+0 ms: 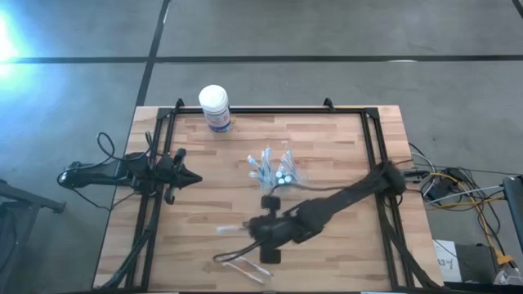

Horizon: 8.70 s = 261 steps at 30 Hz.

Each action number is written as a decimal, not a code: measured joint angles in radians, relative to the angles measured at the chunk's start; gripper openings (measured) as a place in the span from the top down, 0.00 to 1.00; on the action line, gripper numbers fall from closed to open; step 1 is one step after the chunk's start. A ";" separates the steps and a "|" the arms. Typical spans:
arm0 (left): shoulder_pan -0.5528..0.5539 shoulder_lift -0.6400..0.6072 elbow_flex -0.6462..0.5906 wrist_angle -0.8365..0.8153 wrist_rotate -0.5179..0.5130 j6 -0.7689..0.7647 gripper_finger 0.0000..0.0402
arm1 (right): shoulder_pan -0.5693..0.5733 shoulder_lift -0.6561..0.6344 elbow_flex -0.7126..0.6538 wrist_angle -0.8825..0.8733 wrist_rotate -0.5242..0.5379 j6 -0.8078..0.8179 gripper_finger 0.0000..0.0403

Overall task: Pick & Place toothbrushing station
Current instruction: Put the purple toothbrush into the transparent organizer

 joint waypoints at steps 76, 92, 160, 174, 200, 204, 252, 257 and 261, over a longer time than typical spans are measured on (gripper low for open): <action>-0.003 1.354 0.708 0.747 0.132 0.104 0.65 | -0.051 -0.652 -1.391 1.674 0.380 -0.426 0.93; -0.004 1.476 0.812 0.756 0.145 0.113 0.65 | -0.051 -0.651 -1.392 1.673 0.382 -0.419 0.93; -0.017 1.470 0.844 0.668 0.082 0.185 0.65 | -0.053 -0.585 -1.326 1.725 0.310 -0.535 0.93; -0.016 1.443 0.844 0.643 0.100 0.218 0.73 | -0.047 -0.593 -1.328 1.727 0.312 -0.528 0.93; -0.016 1.437 0.842 0.594 0.106 0.292 0.95 | -0.011 -0.662 -1.330 1.569 0.306 -0.441 0.60; -0.016 1.434 0.843 0.580 0.106 0.292 0.95 | -0.006 -0.684 -1.330 1.582 0.306 -0.441 0.54; -0.034 1.476 0.843 0.564 0.075 0.306 0.91 | -0.014 -0.589 -1.298 1.769 0.354 -0.573 0.95; -0.036 1.468 0.843 0.511 0.092 0.293 0.69 | -0.001 -0.587 -1.300 1.763 0.354 -0.596 0.96; -0.036 1.430 0.843 0.480 0.106 0.291 0.53 | 0.009 -0.591 -1.300 1.763 0.354 -0.603 0.96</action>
